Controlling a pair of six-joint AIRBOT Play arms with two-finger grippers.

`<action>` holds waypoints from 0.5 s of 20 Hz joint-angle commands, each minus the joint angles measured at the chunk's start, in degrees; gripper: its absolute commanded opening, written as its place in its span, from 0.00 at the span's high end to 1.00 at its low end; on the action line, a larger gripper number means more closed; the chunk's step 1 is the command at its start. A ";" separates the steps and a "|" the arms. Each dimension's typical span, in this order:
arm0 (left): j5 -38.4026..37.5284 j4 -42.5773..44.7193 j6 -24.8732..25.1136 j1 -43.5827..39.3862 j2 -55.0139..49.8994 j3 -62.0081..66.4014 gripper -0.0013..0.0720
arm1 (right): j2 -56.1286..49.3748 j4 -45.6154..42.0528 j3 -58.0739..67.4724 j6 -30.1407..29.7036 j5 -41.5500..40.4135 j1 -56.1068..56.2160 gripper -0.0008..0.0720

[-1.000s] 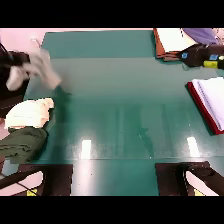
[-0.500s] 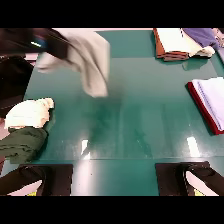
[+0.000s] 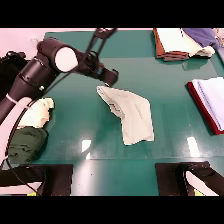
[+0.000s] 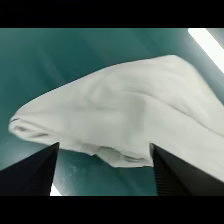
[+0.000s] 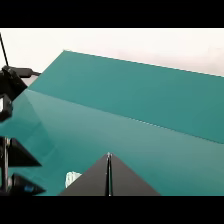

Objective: Fold the shirts.

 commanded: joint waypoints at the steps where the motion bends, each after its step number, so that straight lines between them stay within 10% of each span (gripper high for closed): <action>1: -0.59 -7.13 -2.80 9.25 -1.25 -4.04 0.08 | -0.04 0.02 0.13 0.00 0.72 0.07 0.97; 10: 15.37 -28.24 2.80 9.90 -6.08 -31.28 0.08 | -0.70 0.20 -3.23 0.02 0.70 0.07 0.96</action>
